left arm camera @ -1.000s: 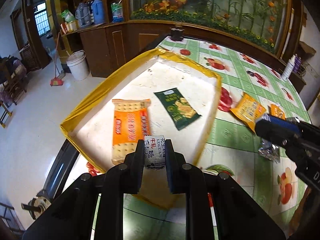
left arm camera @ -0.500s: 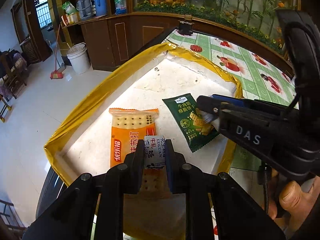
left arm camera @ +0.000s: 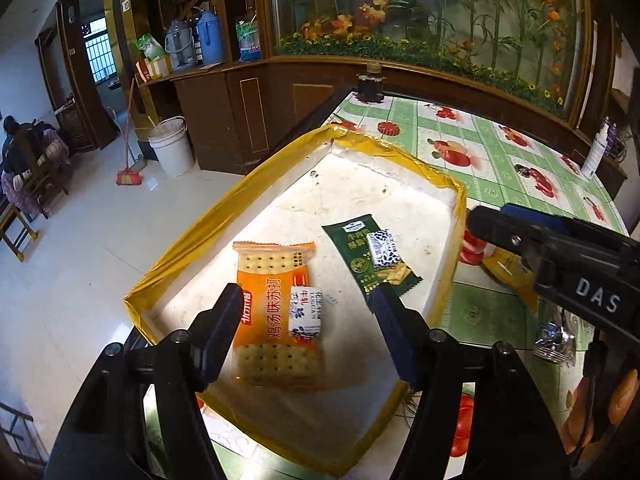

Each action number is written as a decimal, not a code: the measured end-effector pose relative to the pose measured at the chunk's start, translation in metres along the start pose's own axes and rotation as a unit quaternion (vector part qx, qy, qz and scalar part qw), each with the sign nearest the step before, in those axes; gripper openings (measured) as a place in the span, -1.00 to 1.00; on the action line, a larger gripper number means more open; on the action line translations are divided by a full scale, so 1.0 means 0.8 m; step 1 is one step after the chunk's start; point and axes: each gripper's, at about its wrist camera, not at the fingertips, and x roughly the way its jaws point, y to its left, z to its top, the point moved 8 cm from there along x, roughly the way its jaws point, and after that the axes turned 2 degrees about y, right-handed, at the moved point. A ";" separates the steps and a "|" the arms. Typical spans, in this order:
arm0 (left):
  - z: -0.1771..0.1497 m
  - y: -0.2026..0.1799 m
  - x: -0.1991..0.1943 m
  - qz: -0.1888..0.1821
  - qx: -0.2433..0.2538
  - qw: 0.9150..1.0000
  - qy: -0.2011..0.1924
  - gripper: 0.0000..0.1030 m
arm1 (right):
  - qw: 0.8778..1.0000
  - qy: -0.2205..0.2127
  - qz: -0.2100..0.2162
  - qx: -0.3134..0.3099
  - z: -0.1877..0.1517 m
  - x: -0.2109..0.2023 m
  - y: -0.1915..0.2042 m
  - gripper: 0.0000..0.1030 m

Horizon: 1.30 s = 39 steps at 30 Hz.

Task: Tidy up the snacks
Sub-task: 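Carry both candies to the tray and release them onto the packs, then grasp the silver foil bag with left tool while right tool grasps a clear bag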

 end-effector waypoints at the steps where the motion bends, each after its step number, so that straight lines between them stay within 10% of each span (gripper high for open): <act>1: -0.001 -0.002 -0.003 -0.002 0.000 1.000 -0.001 0.30 | 1.000 0.000 -0.001 0.002 -0.002 -0.006 -0.004 -0.15; 27: -0.052 -0.148 -0.030 -0.083 0.092 0.992 0.037 0.30 | 0.983 0.011 -0.126 0.134 -0.211 -0.181 -0.179 0.06; 39: -0.072 -0.230 -0.016 -0.153 0.117 0.977 0.086 0.32 | 0.978 0.001 -0.127 0.165 -0.234 -0.208 -0.207 0.16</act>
